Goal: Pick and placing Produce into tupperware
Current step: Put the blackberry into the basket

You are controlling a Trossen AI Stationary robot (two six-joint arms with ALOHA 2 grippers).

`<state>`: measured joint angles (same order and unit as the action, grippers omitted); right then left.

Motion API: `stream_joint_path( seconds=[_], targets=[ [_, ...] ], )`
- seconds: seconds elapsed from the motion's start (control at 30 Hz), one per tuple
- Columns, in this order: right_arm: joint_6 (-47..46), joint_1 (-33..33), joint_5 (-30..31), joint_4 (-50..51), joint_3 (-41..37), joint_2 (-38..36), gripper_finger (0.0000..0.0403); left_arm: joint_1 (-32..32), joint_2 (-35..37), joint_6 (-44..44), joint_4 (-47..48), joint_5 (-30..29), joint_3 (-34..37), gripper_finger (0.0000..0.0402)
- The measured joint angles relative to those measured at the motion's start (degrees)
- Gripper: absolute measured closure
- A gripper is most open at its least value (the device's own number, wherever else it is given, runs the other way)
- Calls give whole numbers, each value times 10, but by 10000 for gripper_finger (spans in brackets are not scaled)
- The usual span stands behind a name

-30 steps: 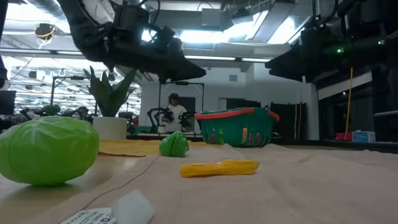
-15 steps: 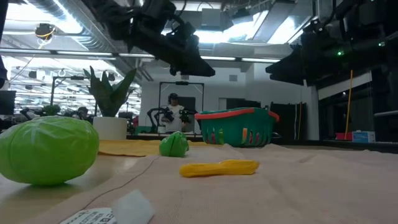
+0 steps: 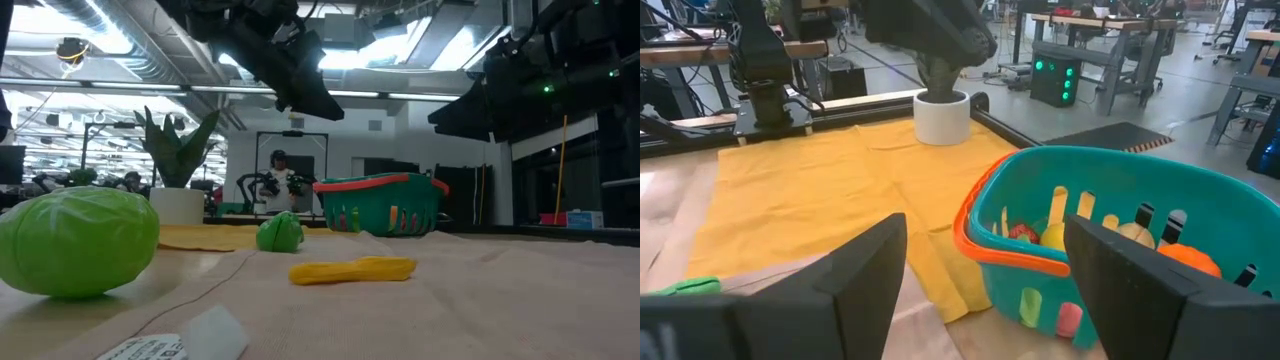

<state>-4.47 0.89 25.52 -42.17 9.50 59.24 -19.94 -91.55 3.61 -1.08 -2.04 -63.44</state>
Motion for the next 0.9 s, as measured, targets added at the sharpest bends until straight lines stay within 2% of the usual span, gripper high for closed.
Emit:
stream_joint_path(
  seconds=[0.2, 0.37, 0.53, 0.73, 0.9],
  targets=[
    [1, 0, 0, 0, 0, 0, 131, -8, -11, 0, -19, 0, 0, 319],
    [2, 0, 0, 1, 0, 0, 131, -12, -49, 1, -64, 3, -1, 319],
    [2, 0, 0, 1, 0, 0, 131, -25, -81, 0, -86, 42, -6, 319],
    [2, 0, 0, 1, 0, 0, 131, -38, -125, 0, -57, 56, -60, 319],
    [2, 0, 0, 1, 0, 0, 131, -46, -162, 3, 12, 76, -119, 319]
  ],
)
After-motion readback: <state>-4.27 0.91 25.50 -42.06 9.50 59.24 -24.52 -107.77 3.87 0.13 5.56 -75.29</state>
